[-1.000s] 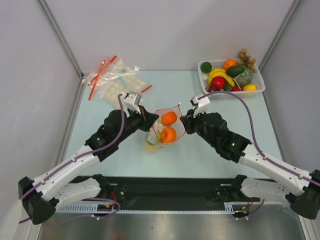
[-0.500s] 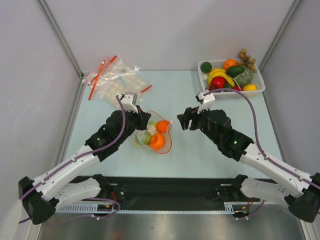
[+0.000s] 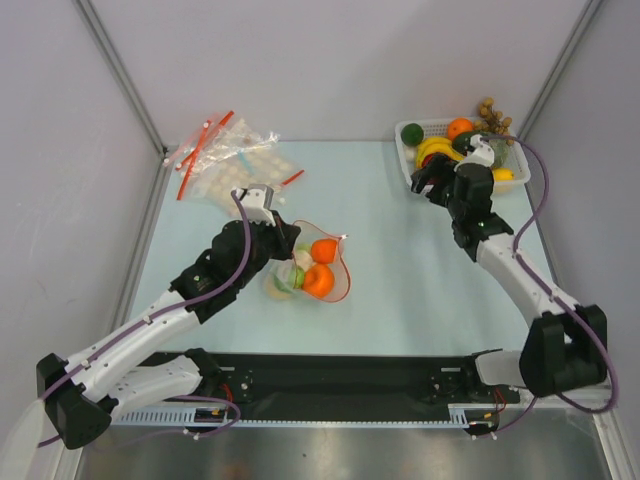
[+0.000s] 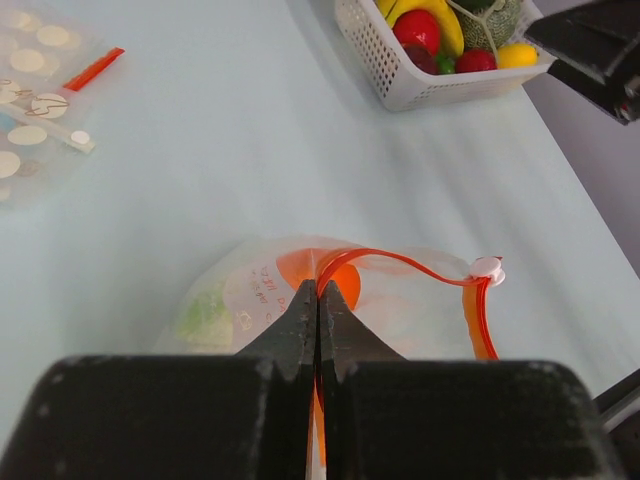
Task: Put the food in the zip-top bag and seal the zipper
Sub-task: Adjust the zipper food storage bag at the center of the board, then pick up the fake fruit from the bin.
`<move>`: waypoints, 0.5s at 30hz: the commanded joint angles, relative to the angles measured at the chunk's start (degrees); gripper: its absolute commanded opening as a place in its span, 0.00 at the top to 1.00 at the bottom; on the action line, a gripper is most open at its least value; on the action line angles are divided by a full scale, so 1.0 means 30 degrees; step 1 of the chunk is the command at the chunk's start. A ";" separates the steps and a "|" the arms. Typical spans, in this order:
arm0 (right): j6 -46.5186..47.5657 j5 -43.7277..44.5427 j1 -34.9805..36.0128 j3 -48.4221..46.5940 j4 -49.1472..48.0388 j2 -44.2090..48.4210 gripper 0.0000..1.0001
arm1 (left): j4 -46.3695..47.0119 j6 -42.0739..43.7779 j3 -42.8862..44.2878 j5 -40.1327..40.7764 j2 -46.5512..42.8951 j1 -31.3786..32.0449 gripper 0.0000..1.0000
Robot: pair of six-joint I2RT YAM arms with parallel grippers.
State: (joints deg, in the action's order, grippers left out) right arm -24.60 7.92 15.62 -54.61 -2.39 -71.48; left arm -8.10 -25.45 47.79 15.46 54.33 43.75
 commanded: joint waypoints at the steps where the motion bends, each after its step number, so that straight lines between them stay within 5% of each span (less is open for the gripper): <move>1: -0.1848 -0.1442 -0.1509 -0.2154 -0.2160 -0.2005 0.11 | 0.0649 0.0046 0.0505 0.0060 -0.0150 -0.0080 1.00; 15: -0.1643 0.4098 -0.4500 -1.2114 -0.1312 -1.3106 0.03 | 0.1118 -0.0451 -0.0344 -0.0026 -0.1584 -0.0081 1.00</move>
State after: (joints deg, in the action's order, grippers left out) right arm -28.75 15.35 4.14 -85.69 -5.08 -106.76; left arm -8.05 -25.58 46.87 15.44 51.99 43.75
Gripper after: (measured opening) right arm 0.970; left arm 0.008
